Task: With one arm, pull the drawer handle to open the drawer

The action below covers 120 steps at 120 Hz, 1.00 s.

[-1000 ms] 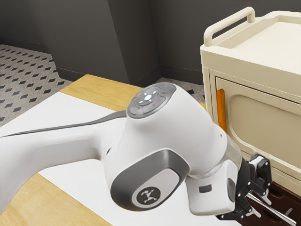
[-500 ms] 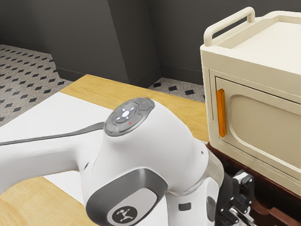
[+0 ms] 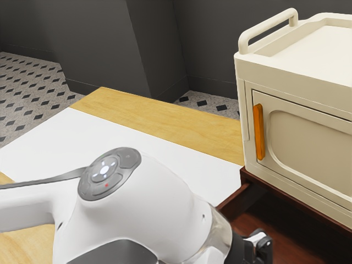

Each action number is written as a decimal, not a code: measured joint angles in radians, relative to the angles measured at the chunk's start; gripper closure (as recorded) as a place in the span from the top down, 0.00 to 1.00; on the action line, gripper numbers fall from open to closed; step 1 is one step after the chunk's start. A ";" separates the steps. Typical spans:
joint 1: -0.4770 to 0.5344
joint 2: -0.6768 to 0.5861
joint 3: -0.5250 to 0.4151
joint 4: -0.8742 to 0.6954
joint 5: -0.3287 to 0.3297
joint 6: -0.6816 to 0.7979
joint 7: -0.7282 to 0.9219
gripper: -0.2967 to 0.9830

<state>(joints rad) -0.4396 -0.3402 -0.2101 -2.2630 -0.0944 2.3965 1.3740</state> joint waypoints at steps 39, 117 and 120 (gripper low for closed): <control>-0.011 -0.062 -0.007 -0.054 0.002 0.000 -0.048 0.18; -0.047 -0.229 -0.068 -0.188 0.005 0.000 -0.169 0.18; -0.047 -0.232 -0.071 -0.189 0.005 0.000 -0.173 0.18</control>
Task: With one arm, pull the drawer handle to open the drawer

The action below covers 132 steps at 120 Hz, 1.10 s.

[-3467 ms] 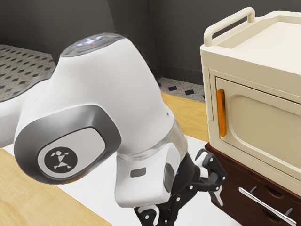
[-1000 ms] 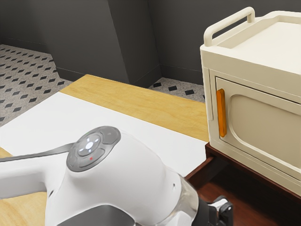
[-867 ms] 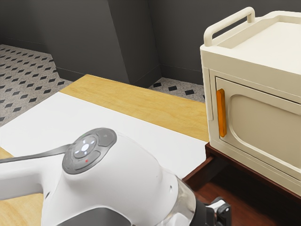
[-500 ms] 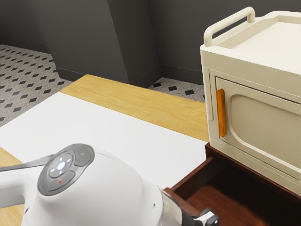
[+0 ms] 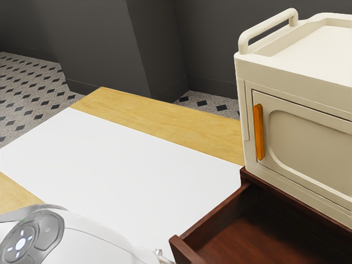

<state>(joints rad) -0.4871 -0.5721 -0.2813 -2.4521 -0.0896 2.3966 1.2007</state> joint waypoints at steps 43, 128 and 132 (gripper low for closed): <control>0.001 -0.019 -0.006 0.002 -0.005 -0.035 -0.035 0.34; 0.222 0.464 0.260 0.895 0.007 -0.774 0.038 0.71; 0.221 0.481 0.299 0.915 0.008 -0.793 0.043 0.72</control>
<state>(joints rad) -0.2661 -0.0911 0.0179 -1.5367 -0.0812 1.6035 1.2439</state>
